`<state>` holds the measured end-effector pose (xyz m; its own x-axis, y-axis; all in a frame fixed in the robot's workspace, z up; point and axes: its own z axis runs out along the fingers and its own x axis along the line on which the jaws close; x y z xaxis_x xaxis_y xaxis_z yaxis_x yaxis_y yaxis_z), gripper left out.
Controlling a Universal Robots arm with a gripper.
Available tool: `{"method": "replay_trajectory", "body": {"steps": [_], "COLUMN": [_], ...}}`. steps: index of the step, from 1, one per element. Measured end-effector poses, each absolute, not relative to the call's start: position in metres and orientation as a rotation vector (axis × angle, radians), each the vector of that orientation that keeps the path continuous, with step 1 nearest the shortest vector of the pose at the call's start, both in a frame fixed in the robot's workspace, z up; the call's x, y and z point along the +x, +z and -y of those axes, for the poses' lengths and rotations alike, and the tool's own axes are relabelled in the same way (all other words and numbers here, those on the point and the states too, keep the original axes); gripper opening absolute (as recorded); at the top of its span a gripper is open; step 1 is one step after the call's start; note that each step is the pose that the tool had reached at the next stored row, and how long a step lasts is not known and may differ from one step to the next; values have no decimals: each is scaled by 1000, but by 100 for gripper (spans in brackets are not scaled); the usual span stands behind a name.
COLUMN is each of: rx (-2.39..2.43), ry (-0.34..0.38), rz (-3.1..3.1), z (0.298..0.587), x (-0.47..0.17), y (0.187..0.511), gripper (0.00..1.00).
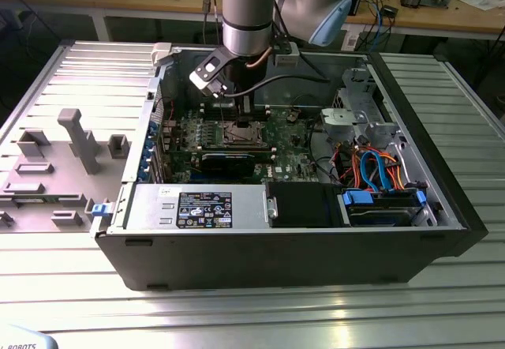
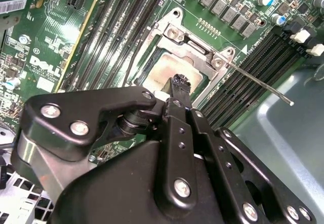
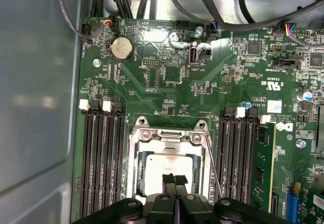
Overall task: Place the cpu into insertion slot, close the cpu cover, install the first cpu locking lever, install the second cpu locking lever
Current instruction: 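Install the first cpu locking lever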
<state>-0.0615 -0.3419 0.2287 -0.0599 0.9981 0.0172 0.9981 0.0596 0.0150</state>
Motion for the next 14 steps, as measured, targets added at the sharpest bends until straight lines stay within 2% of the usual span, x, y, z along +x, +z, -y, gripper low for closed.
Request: {"method": "replay_trajectory", "body": {"steps": [14], "rx": [-2152], "ry": [-36], "rz": [2285], "z": [342], "x": [-62], "y": [232], "gripper": [11]}}
